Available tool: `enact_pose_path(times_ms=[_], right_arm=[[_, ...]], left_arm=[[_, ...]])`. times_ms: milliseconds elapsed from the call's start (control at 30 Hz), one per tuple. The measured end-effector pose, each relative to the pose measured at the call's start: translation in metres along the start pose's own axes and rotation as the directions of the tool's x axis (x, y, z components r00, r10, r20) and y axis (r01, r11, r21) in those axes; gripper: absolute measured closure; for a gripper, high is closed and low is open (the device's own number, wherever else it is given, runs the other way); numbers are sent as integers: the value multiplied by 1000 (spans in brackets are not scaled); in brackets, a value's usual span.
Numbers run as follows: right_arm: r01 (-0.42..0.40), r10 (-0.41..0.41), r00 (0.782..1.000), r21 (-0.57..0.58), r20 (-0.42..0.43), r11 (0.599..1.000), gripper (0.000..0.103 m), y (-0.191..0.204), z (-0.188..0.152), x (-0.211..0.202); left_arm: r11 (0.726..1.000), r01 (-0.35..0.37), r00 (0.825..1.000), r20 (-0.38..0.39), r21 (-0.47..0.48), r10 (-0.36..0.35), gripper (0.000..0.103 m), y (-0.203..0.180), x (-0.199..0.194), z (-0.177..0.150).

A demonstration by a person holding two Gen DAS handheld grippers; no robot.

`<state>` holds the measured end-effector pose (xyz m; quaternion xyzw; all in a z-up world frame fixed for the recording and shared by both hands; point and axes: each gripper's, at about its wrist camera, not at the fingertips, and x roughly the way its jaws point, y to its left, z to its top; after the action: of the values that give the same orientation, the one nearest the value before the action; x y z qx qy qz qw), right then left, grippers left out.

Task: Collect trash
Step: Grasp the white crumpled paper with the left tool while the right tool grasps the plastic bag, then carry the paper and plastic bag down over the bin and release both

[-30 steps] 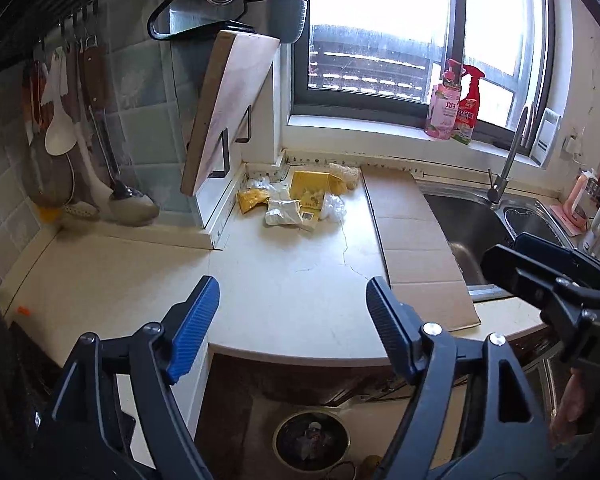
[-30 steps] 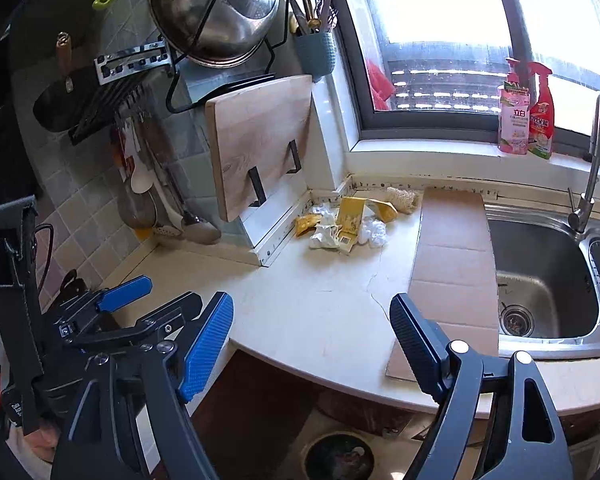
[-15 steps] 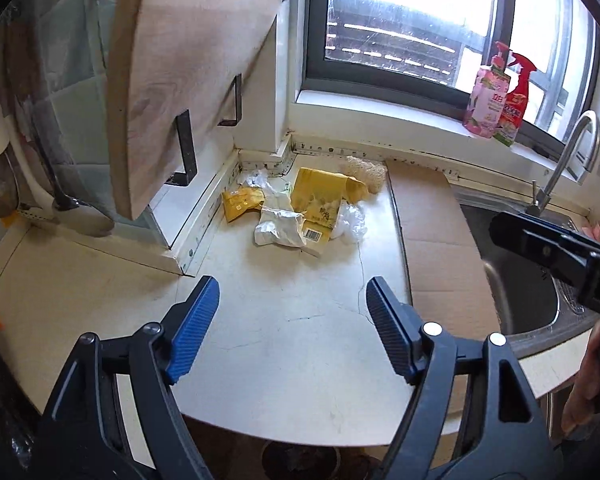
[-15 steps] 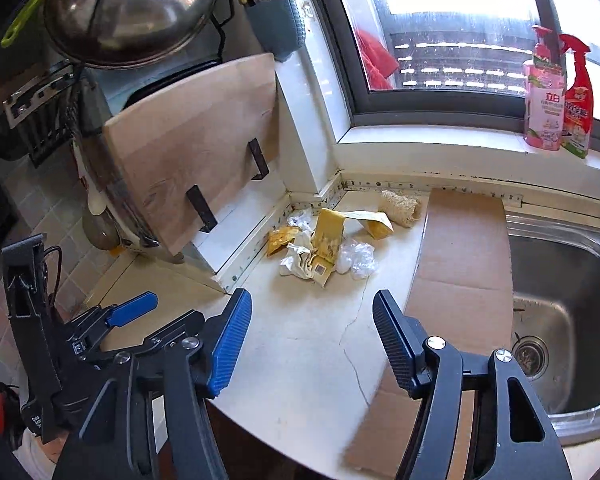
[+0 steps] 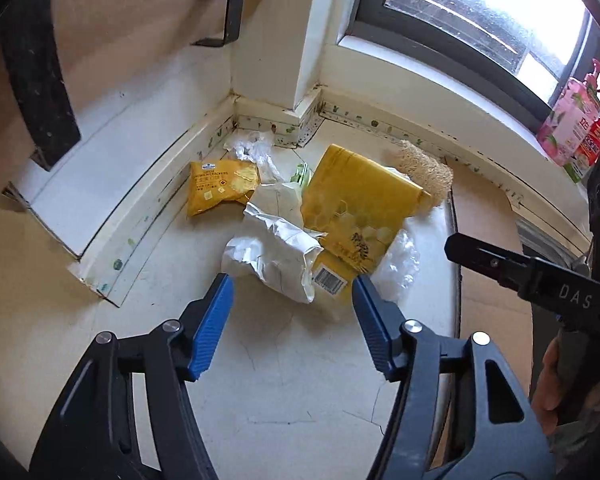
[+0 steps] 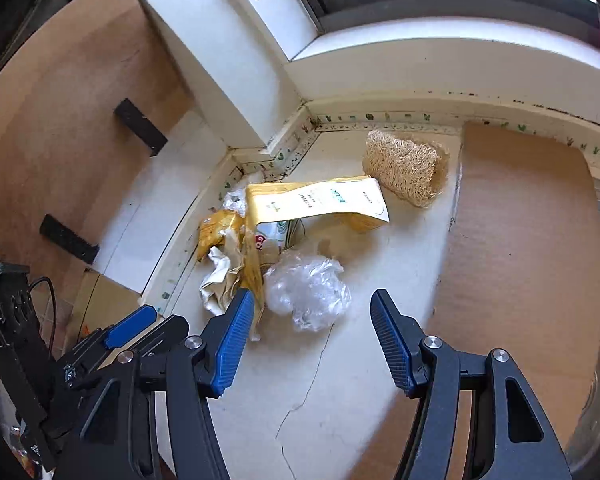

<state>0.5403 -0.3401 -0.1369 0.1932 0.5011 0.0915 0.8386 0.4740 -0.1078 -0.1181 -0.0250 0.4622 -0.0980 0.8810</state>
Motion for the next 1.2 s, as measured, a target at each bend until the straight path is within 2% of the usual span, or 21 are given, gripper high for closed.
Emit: enact_pose_path(times_ms=[167, 233, 333, 367, 433, 533, 700, 900, 1200], right_arm=[[-24, 24, 997, 2, -75, 1000, 52, -10, 10, 58], [-32, 31, 994, -5, -106, 999, 54, -10, 10, 77], [-73, 72, 991, -8, -109, 997, 56, -11, 11, 91], [-91, 90, 990, -8, -112, 996, 65, -11, 12, 94], [-97, 93, 990, -29, -104, 995, 71, -8, 14, 97], [-95, 88, 991, -64, -99, 993, 79, -3, 14, 97], [-91, 85, 993, -77, -78, 993, 83, -2, 12, 85], [-88, 86, 996, -35, -34, 996, 83, -11, 9, 52], [-66, 66, 998, 1, 3, 998, 83, -14, -21, 5]], left_arm=[[999, -11, 1000, -20, -45, 11, 46, 14, 31, 3], [998, -16, 1000, -27, -64, 14, 47, 20, 41, 3], [997, -18, 999, -40, -73, 15, 50, 24, 50, 4], [997, -21, 999, -44, -73, 18, 52, 25, 52, 4], [997, -26, 998, -56, -72, 22, 56, 27, 58, 4], [996, -11, 997, -71, -87, 5, 68, 29, 63, 4], [993, 3, 998, -57, -116, -9, 71, 31, 64, 4], [994, -23, 999, -43, -109, 18, 78, 32, 48, -3], [997, -8, 999, -32, -81, 6, 80, 30, 10, -26]])
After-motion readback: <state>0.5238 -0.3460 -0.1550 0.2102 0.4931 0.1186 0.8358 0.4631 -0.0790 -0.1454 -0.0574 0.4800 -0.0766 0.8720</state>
